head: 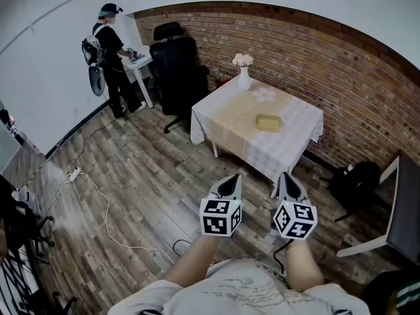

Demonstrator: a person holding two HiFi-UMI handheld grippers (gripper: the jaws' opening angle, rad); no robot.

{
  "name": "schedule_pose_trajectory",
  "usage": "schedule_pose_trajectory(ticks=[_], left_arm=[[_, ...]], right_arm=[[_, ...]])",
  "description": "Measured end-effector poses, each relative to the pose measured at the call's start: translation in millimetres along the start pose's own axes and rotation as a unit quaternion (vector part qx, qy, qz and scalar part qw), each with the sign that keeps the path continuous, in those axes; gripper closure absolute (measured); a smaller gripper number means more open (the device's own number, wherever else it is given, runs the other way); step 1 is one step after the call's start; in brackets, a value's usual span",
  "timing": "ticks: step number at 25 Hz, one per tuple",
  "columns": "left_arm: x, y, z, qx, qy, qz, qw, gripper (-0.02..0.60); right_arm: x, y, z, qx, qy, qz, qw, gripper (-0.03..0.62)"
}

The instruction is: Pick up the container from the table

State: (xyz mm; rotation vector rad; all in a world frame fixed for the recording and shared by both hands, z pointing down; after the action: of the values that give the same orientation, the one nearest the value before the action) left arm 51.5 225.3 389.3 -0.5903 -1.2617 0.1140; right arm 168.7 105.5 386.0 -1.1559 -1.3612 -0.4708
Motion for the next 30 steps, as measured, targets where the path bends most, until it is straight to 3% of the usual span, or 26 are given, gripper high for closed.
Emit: schedule_pose_trajectory(ticks=[13,30], left_arm=[[5,4,44,0.022,0.002,0.000,0.9998,0.586],[-20,-54,82,0.007,-0.004,0.007,0.9999,0.584]], right_arm=[[13,-17,36,0.026,0.010,0.012,1.000,0.592],[-15,-93,16,0.016,-0.001,0.007,1.000,0.592]])
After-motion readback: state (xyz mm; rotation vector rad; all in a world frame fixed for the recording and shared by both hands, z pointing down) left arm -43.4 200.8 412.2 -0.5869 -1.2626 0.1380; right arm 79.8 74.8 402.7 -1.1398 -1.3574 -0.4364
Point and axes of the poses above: the fingertips, and each gripper's own axes: y backward along the fingers, z to its left, x out of its underside, the point moved 4 cm from there along y, backward along the fingers, and after that the axes turned 15 degrees about z, right-handed, at the moved point
